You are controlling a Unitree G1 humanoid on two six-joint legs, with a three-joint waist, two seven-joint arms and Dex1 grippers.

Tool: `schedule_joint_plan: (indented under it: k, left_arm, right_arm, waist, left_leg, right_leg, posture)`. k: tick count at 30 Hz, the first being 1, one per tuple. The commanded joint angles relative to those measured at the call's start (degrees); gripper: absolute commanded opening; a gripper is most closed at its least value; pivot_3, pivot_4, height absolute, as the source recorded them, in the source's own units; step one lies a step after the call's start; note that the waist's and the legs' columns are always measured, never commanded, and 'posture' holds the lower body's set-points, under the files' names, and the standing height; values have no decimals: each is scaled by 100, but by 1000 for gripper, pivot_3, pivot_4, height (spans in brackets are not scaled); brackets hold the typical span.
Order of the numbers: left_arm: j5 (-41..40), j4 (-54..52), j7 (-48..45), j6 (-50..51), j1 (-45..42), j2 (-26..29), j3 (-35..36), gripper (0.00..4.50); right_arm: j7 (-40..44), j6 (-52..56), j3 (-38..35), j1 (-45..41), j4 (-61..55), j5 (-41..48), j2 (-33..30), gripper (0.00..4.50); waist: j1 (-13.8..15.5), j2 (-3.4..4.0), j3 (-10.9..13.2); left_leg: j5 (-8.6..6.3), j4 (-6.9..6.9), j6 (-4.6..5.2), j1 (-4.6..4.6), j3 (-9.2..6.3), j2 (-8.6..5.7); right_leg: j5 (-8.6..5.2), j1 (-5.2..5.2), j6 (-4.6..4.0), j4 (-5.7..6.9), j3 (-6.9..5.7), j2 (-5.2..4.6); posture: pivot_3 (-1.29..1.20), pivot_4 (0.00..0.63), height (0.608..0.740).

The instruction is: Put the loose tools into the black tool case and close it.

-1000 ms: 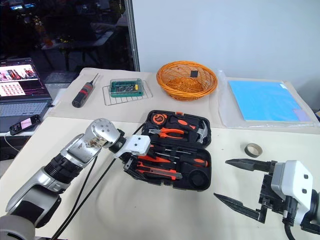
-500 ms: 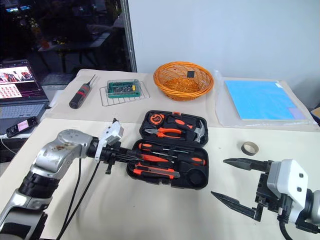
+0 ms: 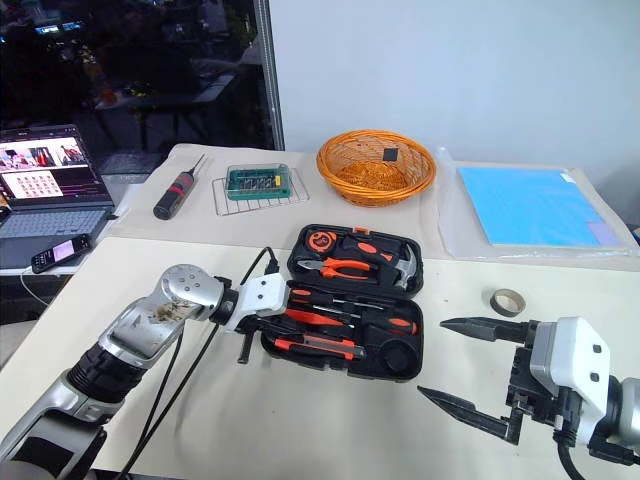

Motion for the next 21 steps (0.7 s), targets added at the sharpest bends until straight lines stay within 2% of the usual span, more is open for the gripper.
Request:
schedule_joint_plan:
  k: [1,5,8,10,13,17,21]
  left_arm:
    - [87,442,126,180,251,-267,-300,13]
    - [-941,178,228,367,183,-742,802,13]
    - [-1366,64,152,765,38,-496,1386,13]
    - [-1446,-14,13,865,6,-186,1473,13]
    - [-1594,-8,-89,1093,-180,139,1603,13]
    - [-1457,-106,-776,1042,-261,863,1244,13]
    - [-1320,-206,-1014,1054,-282,1155,862,13]
  right_arm:
    - [-60,30,-198,38,-171,84,-13,4500]
    - [-122,47,-304,121,-262,150,58,4500]
    - [-215,25,-266,153,-317,139,151,4500]
    - [-263,-14,-169,147,-332,89,192,4500]
    - [-312,-57,-70,143,-346,41,244,4500]
    - [-311,-126,49,137,-311,-12,305,4500]
    - [-314,-172,157,92,-276,-75,333,4500]
  waist:
    - [6,-4,-16]
    - [-7,-14,-28]
    - [-51,-45,-10]
    - [-112,-52,-6]
    - [-144,-50,-6]
    - [-139,-58,-1]
    - [-124,-57,0]
  left_leg:
    - [0,0,0,1,0,0]
    - [-3,0,1,-7,0,1]
    - [11,1,22,-43,-1,2]
    - [11,-3,20,-49,-3,5]
    - [9,-15,16,-42,-2,5]
    - [7,-13,18,-46,0,1]
    - [5,-13,19,-46,3,1]
  right_leg:
    - [0,2,0,0,1,0]
    - [1,-5,3,-4,10,-4]
    - [12,-17,-12,0,10,4]
    - [23,-27,-41,1,8,12]
    - [17,-24,-32,2,6,16]
    - [12,-23,-37,-3,3,13]
    - [13,-24,-35,-9,5,8]
  posture:
    - [0,150,740]
    - [0,150,740]
    - [0,150,740]
    - [0,150,740]
    - [0,150,740]
    - [0,150,740]
    - [0,150,740]
